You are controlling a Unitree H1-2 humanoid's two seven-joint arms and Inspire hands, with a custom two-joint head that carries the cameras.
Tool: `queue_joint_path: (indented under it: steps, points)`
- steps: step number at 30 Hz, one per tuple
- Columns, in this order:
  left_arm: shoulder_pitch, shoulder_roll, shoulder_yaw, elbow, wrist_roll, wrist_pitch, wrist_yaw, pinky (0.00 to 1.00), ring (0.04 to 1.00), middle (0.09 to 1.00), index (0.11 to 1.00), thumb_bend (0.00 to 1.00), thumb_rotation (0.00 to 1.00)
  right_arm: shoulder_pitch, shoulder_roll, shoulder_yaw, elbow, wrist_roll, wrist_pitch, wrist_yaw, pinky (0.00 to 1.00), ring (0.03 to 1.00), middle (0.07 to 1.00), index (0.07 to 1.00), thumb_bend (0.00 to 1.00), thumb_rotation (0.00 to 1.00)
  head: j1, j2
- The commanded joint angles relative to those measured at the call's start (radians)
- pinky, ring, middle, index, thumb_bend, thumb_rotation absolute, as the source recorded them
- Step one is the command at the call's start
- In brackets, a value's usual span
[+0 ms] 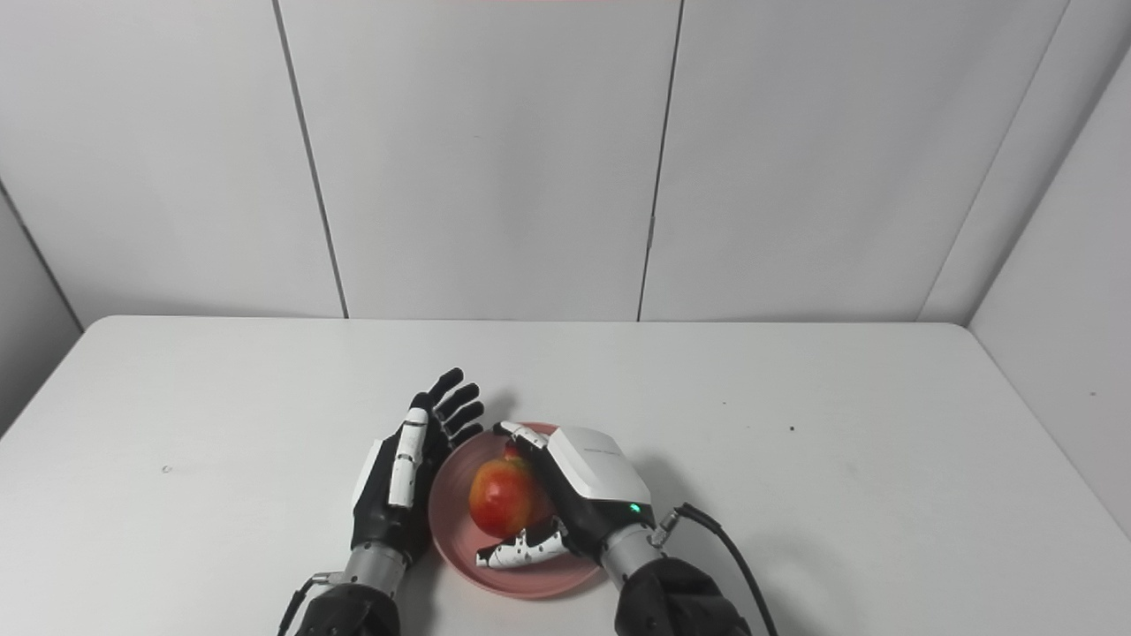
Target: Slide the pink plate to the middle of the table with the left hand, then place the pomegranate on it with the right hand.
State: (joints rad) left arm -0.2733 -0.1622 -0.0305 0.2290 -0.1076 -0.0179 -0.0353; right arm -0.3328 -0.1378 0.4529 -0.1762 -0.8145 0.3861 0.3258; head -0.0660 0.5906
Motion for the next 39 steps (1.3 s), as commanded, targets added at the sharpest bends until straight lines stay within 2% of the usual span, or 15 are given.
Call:
queue_joint_path:
  steps: [1,5,8,12,15,21,23,27,31,33,39]
  points:
    - [0.012,-0.005,0.007,0.014,-0.005,0.024,0.01,0.84,0.858,0.859,0.85,0.39,1.0,-0.03,-0.006,-0.017,-0.047,0.007,0.011,0.022,0.77,0.87,0.929,0.954,0.98,0.39,-0.001,-0.002]
    - [0.012,-0.003,0.008,0.017,-0.005,0.017,0.008,0.84,0.863,0.862,0.853,0.39,1.0,-0.028,-0.006,-0.035,-0.066,0.022,0.006,0.031,0.84,0.926,0.969,0.994,1.0,0.47,-0.005,-0.004]
    - [0.016,-0.003,0.01,0.005,-0.013,0.032,0.004,0.84,0.862,0.861,0.858,0.39,1.0,-0.02,-0.003,-0.066,-0.083,0.059,-0.038,-0.006,0.82,0.912,0.961,0.997,1.0,0.49,-0.01,-0.004]
    - [0.019,0.002,0.006,-0.003,-0.013,0.037,-0.001,0.84,0.858,0.858,0.86,0.39,1.0,-0.014,0.003,-0.1,-0.105,0.087,-0.063,-0.05,0.81,0.906,0.958,0.993,1.0,0.5,-0.014,-0.005]
    - [0.021,0.004,0.006,-0.005,-0.021,0.039,-0.007,0.87,0.866,0.865,0.864,0.4,1.0,-0.011,0.007,-0.123,-0.119,0.111,-0.084,-0.087,0.78,0.889,0.954,0.994,1.0,0.55,-0.014,-0.006]
    - [0.019,-0.002,0.019,0.008,-0.045,0.027,-0.009,0.87,0.881,0.871,0.856,0.39,1.0,0.003,0.025,-0.191,-0.162,0.18,-0.139,-0.176,0.79,0.903,0.959,0.997,1.0,0.6,-0.019,-0.009]
    - [0.018,-0.003,0.019,0.01,-0.043,0.025,-0.004,0.85,0.868,0.864,0.843,0.4,1.0,0.011,0.029,-0.216,-0.176,0.209,-0.161,-0.204,0.83,0.926,0.971,1.0,1.0,0.62,-0.021,-0.01]
    - [0.017,0.005,0.012,0.013,-0.027,0.024,-0.001,0.84,0.853,0.861,0.843,0.4,1.0,0.027,0.038,-0.246,-0.188,0.215,-0.169,-0.245,0.84,0.919,0.958,1.0,1.0,0.76,-0.026,-0.013]
    - [0.017,0.012,0.012,0.012,-0.028,0.023,-0.006,0.84,0.845,0.862,0.848,0.4,1.0,0.053,0.05,-0.274,-0.19,0.224,-0.138,-0.259,0.84,0.918,0.957,0.994,0.91,0.94,-0.029,-0.013]
    - [0.018,0.013,0.013,0.01,-0.031,0.024,-0.007,0.84,0.844,0.862,0.848,0.41,1.0,0.072,0.066,-0.293,-0.185,0.251,-0.138,-0.27,0.84,0.922,0.955,0.971,0.83,0.99,-0.03,-0.013]
    - [0.023,0.02,0.013,-0.007,-0.035,0.031,-0.013,0.85,0.85,0.867,0.855,0.41,1.0,0.124,0.116,-0.358,-0.139,0.397,-0.166,-0.297,0.83,0.914,0.953,0.955,0.7,1.0,-0.041,-0.011]
